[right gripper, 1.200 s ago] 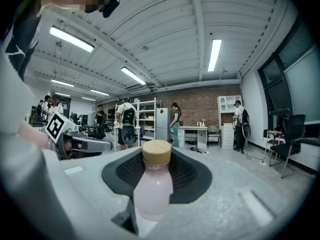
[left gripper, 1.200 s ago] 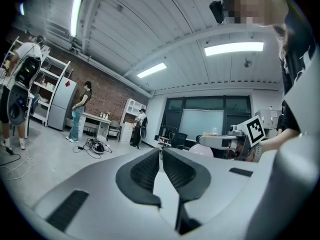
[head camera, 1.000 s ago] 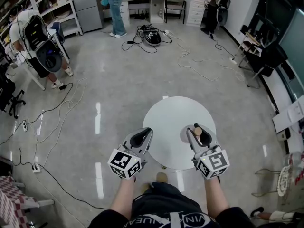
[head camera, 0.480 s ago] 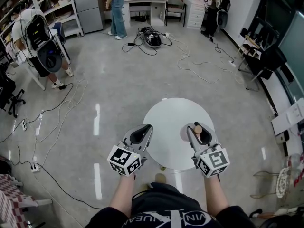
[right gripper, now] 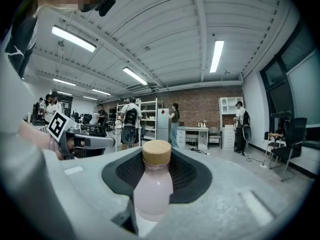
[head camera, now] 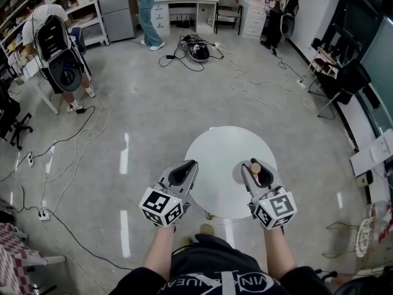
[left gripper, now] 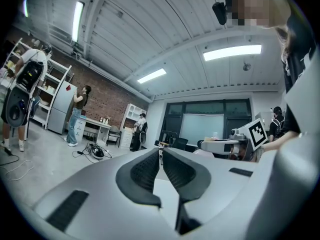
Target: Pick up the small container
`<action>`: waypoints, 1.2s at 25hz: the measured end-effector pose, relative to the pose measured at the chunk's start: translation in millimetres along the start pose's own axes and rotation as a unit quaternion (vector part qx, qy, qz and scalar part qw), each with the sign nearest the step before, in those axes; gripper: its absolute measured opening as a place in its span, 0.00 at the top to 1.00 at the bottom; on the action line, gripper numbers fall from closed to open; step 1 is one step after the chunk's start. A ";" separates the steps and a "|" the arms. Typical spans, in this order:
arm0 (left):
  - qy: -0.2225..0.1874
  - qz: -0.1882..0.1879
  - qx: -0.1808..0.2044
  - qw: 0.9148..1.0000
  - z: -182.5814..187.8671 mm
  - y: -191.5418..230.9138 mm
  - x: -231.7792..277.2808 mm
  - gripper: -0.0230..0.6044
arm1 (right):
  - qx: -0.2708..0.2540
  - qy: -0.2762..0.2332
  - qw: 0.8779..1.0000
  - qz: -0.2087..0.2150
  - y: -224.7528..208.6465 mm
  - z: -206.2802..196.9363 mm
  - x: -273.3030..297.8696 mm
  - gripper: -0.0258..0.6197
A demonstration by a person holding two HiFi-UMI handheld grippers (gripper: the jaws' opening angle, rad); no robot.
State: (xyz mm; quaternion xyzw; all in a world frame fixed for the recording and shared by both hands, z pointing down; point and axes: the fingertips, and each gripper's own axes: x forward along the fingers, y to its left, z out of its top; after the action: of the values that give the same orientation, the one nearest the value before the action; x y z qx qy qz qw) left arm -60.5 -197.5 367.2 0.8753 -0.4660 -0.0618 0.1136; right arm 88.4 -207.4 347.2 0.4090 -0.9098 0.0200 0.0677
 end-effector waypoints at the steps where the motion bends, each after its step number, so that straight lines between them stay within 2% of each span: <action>1: 0.000 0.000 0.000 1.000 -0.1 0.3 -0.8 0.93 | -0.001 0.000 1.000 0.001 1.3 0.3 0.1 0.76; 30: 0.001 0.005 0.005 1.000 2.0 1.7 -6.9 0.93 | 0.000 0.002 1.000 -0.007 1.9 -2.5 -7.9 0.76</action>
State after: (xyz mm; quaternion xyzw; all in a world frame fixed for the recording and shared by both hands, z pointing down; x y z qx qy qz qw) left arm -66.1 -193.0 365.7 0.8734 -0.4708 -0.0577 0.1106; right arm 92.5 -200.1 348.6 0.4151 -0.9069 0.0204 0.0694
